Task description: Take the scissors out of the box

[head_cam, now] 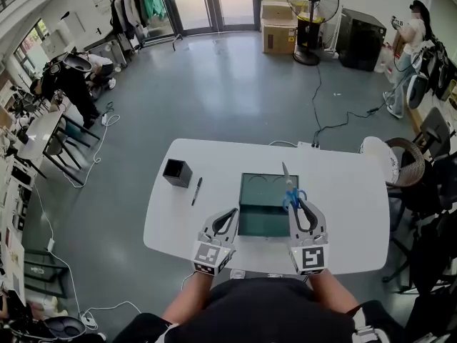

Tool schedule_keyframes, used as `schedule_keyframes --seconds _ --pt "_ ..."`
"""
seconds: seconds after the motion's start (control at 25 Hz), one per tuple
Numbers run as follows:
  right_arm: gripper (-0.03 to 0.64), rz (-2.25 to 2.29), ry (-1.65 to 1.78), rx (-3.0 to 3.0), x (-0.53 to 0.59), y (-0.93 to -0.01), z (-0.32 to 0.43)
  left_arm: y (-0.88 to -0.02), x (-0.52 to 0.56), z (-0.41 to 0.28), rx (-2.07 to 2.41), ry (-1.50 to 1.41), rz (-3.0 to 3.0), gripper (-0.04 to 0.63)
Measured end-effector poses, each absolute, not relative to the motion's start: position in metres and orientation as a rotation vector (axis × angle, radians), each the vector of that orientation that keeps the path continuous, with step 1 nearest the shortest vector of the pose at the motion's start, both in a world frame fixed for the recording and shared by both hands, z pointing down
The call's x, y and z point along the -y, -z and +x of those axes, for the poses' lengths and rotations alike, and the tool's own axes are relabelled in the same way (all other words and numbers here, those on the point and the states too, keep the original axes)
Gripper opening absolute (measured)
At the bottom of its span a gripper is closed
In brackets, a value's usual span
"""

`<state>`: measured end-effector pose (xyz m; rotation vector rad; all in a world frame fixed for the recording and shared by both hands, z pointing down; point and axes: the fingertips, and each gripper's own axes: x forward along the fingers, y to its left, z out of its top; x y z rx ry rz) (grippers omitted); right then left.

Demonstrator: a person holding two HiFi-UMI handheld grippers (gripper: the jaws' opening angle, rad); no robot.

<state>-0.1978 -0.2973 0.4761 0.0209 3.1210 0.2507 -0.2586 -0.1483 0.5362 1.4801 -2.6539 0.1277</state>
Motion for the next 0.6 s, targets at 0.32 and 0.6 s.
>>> schedule_keyframes --seconds 0.32,0.6 --pt "0.084 0.006 -0.258 -3.130 0.3010 -0.4756 -0.1930 -0.5374 0.1505 -0.2526 2.643 -0.133 1.486 0.012" --pt "0.084 0.012 -0.273 -3.124 0.3042 -0.4751 -0.1940 -0.5358 0.1546 -0.2535 2.638 -0.129 1.476 0.012"
